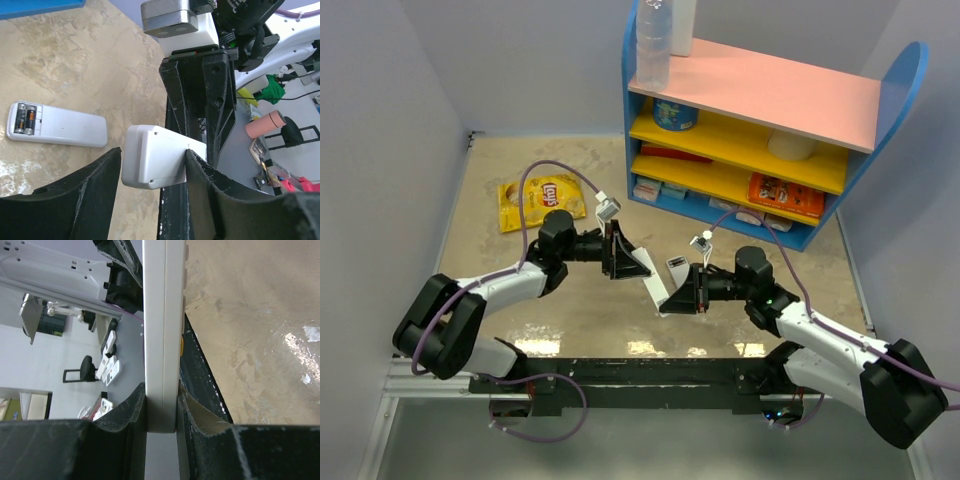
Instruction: Unload the batteries from the remote control
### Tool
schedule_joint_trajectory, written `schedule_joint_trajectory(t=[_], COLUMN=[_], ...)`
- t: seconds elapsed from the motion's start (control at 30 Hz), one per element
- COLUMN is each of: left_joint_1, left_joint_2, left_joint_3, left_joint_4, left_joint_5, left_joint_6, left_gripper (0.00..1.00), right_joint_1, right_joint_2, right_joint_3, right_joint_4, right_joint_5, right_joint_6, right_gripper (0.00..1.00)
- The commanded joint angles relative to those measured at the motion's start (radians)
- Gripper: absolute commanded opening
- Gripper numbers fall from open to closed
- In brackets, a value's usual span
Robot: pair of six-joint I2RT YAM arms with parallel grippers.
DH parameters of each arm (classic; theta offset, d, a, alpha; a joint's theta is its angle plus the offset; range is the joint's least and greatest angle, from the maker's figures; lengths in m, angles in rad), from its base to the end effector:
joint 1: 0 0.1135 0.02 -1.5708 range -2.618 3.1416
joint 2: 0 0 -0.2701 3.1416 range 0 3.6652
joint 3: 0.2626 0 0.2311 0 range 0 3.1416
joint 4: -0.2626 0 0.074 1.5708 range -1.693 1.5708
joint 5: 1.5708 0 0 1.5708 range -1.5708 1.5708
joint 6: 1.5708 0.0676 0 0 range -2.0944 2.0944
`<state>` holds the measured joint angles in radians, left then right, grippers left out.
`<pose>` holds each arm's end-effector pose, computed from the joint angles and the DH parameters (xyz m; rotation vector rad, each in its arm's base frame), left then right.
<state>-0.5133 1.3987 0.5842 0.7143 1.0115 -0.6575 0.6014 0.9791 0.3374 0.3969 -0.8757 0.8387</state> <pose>0.2156 -0.1873 0.2475 0.7398 1.7882 -1.6634 0.1338 0.1547 0.2237 -0.4885 2.0691 1.7310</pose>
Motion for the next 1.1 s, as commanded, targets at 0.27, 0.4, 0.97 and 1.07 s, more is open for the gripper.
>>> schedule_joint_trajectory(t=[0.27, 0.4, 0.97, 1.07], left_joint_1=[0.045, 0.067, 0.183, 0.197], left_joint_2=[-0.026, -0.024, -0.02, -0.011], left_joint_3=[0.028, 0.026, 0.008, 0.006], left_joint_4=[0.004, 0.008, -0.059, -0.096], left_joint_5=[-0.074, -0.056, -0.05, -0.056], left_joint_6=[0.085, 0.081, 0.062, 0.067], left_gripper=[0.49, 0.45, 0.25, 0.15], right_joint_1=[0.012, 0.012, 0.005, 0.003], right_joint_2=[-0.037, -0.04, -0.008, 0.007], right_joint_3=[0.005, 0.0, 0.018, 0.026], right_joint_4=[0.028, 0.026, -0.122, -0.132], right_joint_5=[-0.028, -0.028, 0.081, 0.103], right_joint_6=[0.022, 0.02, -0.05, -0.056], right_gripper=[0.0, 0.0, 0.0, 0.0])
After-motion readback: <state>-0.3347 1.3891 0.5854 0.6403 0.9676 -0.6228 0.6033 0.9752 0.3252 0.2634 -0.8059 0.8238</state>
